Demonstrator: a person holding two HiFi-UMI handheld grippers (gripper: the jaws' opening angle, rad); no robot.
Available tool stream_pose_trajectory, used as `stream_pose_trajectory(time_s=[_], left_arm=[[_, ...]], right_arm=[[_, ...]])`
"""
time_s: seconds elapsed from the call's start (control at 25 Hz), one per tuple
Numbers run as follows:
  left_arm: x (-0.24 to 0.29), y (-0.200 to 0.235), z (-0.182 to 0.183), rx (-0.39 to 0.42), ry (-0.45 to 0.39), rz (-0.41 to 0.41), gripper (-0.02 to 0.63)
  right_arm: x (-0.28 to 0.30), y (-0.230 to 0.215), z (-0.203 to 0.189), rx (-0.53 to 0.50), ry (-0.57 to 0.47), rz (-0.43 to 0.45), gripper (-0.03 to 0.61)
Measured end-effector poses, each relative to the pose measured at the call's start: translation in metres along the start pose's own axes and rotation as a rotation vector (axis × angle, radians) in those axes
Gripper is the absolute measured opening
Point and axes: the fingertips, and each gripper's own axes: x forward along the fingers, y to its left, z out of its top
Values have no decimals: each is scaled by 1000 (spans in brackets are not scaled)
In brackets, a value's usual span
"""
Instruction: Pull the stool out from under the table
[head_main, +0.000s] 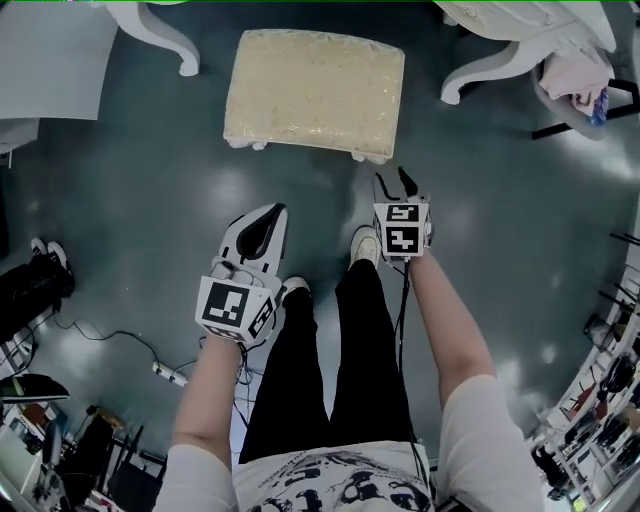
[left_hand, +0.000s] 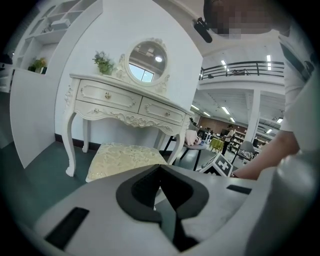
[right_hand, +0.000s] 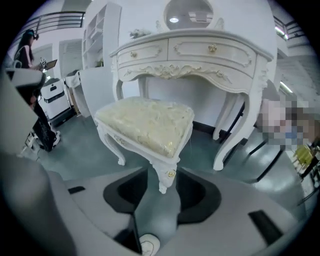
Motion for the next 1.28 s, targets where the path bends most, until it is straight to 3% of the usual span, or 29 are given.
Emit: stream_pose_trajectory(time_s=[0.12, 0.2, 0.4, 0.8, 1.08, 1.28], left_arm=[[-16, -9, 31, 10, -1, 6, 17], [-27, -14, 54, 12, -3, 13, 17], [-57, -26, 134, 35, -55, 28, 17], [-143, -39, 303, 106, -226, 58, 17], [-215, -58, 387, 201, -298, 78, 17], [-250, -69, 428, 203, -383, 56, 17]], right_arm=[[-50, 2, 23, 43, -24, -26, 46], [-82, 4, 41, 80, -27, -24, 24], [-167, 2, 128, 172, -156, -26, 15], [-360, -1, 304, 112, -512, -112, 15], [-487, 11, 368, 114, -707, -97, 15], [-542, 29, 387, 75, -816, -122, 15]])
